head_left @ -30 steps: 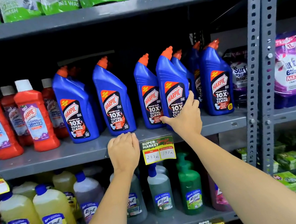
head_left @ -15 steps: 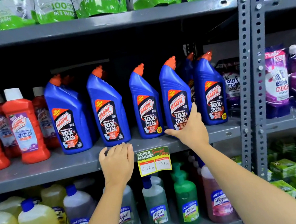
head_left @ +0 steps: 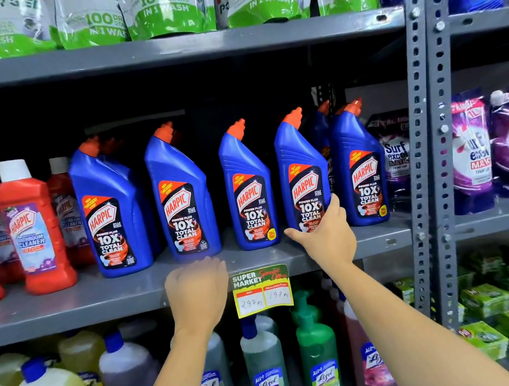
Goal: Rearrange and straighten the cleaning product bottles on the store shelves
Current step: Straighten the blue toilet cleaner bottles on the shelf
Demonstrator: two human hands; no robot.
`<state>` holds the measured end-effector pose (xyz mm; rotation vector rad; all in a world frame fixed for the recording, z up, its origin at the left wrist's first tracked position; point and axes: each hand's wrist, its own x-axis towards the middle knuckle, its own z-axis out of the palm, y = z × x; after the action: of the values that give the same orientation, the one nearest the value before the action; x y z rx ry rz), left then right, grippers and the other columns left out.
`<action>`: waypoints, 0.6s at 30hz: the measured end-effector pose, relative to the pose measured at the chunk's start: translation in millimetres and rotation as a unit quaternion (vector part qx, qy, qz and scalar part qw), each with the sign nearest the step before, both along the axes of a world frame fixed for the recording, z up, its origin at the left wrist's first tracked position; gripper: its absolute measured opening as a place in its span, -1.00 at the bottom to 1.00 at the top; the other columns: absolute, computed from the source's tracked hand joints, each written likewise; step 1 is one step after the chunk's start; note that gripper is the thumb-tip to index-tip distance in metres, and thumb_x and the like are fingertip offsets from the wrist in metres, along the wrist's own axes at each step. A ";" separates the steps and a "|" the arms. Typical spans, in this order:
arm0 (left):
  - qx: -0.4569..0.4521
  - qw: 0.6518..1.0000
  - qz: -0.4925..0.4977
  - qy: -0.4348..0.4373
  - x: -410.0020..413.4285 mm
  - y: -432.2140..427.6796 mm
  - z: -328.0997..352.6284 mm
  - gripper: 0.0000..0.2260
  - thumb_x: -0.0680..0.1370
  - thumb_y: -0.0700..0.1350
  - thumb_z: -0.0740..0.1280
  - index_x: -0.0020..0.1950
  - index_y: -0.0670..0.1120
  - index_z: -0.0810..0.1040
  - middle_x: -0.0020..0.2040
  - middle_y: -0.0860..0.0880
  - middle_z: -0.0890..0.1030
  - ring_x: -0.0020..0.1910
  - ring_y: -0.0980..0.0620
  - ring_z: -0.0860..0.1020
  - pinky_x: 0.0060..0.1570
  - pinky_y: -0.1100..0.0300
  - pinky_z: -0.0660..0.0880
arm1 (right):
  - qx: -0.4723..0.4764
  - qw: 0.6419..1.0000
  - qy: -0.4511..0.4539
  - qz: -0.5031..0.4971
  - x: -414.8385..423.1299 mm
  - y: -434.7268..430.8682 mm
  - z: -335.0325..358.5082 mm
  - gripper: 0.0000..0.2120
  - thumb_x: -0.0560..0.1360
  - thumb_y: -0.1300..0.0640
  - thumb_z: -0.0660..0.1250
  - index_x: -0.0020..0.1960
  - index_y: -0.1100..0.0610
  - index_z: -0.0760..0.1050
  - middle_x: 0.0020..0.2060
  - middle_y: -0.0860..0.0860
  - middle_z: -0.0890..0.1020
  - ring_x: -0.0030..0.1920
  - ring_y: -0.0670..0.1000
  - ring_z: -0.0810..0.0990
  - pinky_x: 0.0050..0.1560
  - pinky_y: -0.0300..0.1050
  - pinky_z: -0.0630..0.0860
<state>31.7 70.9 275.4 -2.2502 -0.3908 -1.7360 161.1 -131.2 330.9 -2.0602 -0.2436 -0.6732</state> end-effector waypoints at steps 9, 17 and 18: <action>0.006 1.000 0.009 -0.015 4.7 4.4 -5.2 -0.65 0.63 0.00 0.14 -0.10 -0.07 0.69 -0.16 0.03 0.73 -0.13 0.02 0.67 -0.01 0.05 0.43 | 0.004 0.997 0.054 0.062 20.2 -6.2 15.9 0.05 0.18 -0.12 0.64 0.43 0.19 0.14 0.24 0.15 0.51 0.21 0.20 0.54 0.11 0.10 0.51; -0.002 1.000 0.014 -0.001 1.8 1.4 -3.0 -0.62 0.64 0.00 0.11 -0.10 -0.07 0.69 -0.16 0.02 0.73 -0.12 0.02 0.67 -0.02 0.05 0.42 | 0.005 0.994 0.059 0.090 22.9 -10.9 16.7 0.01 0.18 -0.10 0.65 0.40 0.19 0.16 0.24 0.14 0.50 0.21 0.17 0.53 0.12 0.08 0.50; -0.002 1.000 0.013 0.000 1.5 0.8 -2.5 -0.63 0.63 0.00 0.12 -0.10 -0.08 0.69 -0.16 0.01 0.73 -0.13 0.02 0.67 -0.03 0.05 0.43 | 0.006 0.994 0.062 0.094 23.2 -11.2 17.1 0.01 0.18 -0.10 0.65 0.40 0.19 0.16 0.24 0.14 0.50 0.21 0.17 0.53 0.12 0.08 0.50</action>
<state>33.2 71.6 272.9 -2.2369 -0.4222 -1.7248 184.3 -142.4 348.0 -2.0276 -0.3550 -0.4297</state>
